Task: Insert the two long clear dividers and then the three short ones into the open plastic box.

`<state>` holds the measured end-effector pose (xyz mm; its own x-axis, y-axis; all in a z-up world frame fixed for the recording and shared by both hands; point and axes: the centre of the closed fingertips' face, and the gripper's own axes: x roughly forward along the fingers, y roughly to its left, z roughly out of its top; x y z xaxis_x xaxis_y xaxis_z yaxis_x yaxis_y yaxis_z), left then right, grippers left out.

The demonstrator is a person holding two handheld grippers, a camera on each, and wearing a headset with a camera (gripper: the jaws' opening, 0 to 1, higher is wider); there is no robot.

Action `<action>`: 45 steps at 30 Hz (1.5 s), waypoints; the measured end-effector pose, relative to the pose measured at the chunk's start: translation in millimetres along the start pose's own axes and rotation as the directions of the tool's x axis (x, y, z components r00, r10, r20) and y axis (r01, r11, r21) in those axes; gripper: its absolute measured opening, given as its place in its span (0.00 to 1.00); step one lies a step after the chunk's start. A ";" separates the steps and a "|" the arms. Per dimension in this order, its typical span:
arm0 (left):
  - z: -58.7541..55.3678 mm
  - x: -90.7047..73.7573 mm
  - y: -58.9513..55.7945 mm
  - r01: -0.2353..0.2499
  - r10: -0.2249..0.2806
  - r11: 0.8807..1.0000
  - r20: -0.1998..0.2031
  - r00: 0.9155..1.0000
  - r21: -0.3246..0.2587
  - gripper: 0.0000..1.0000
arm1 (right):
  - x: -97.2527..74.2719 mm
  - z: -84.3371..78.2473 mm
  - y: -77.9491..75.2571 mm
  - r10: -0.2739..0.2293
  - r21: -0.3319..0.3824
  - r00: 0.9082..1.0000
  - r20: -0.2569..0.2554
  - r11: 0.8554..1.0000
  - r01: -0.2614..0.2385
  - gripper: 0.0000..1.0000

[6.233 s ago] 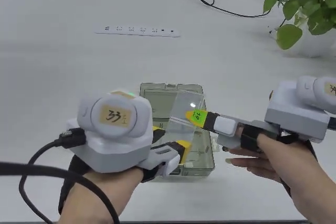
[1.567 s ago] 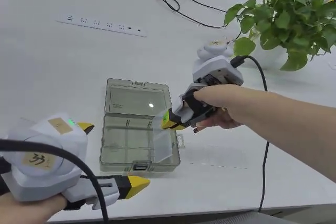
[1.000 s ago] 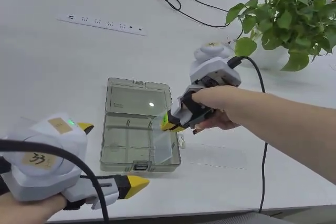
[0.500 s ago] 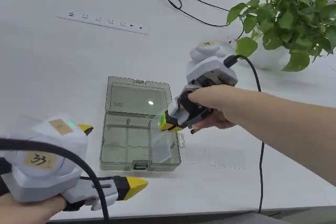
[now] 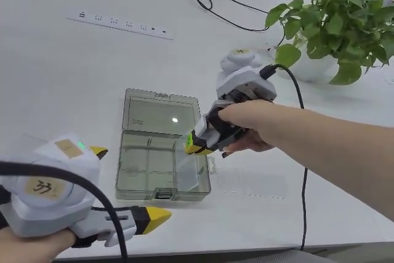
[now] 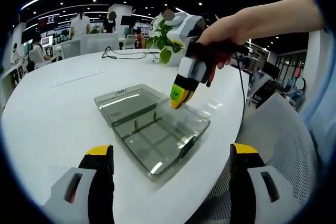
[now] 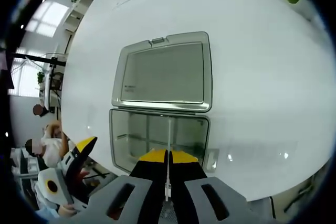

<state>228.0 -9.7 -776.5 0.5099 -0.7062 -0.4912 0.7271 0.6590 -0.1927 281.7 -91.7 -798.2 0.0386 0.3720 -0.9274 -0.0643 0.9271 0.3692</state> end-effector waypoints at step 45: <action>-5.7 1.3 1.2 0.009 -0.009 1.000 -0.013 1.000 -0.010 0.91 | 14.4 6.7 3.2 -0.166 -0.179 0.984 -0.065 0.972 0.153 0.03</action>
<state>227.0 -8.4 -782.2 0.4974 -0.7087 -0.5003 0.7268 0.6553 -0.2057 288.8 -83.0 -810.0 -0.0160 0.2089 -0.9778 -0.2350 0.9498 0.2067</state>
